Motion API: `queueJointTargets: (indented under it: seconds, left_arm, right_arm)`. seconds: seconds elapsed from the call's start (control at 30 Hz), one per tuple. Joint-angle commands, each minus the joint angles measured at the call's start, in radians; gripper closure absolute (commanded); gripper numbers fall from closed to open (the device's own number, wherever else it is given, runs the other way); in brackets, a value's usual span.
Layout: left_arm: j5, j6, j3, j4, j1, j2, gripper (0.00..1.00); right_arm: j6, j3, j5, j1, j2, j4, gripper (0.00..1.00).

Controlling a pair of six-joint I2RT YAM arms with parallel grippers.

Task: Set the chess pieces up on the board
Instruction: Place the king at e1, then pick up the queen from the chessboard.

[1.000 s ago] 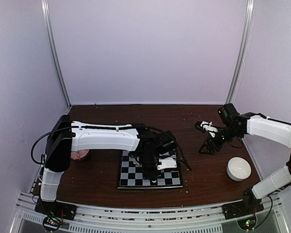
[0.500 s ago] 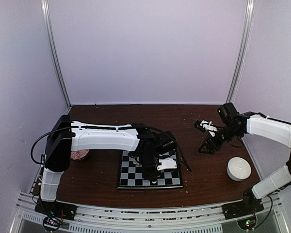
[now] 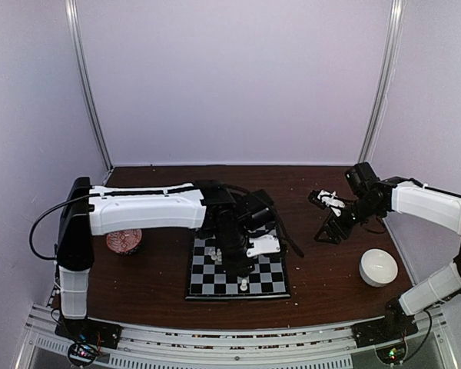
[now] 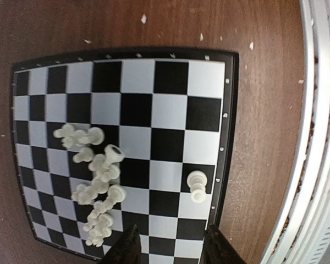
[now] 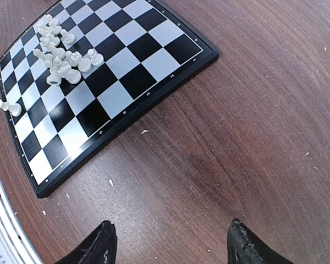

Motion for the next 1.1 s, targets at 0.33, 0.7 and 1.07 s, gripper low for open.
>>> queueJointTargets:
  seconds: [0.33, 0.7, 1.07]
  left_arm:
    - [-0.125, -0.292, 0.145, 0.058, 0.164, 0.029, 0.61]
    - [0.012, -0.293, 0.082, 0.087, 0.163, 0.087, 0.61]
    - [-0.035, -0.299, 0.077, 0.058, 0.163, 0.122, 0.66]
  right_arm:
    - [-0.007, 0.026, 0.016, 0.004, 0.000, -0.006, 0.32]
    - [-0.011, 0.028, 0.015, 0.004, 0.009, -0.012, 0.32]
    - [-0.016, 0.032, 0.007, 0.004, 0.021, -0.023, 0.34]
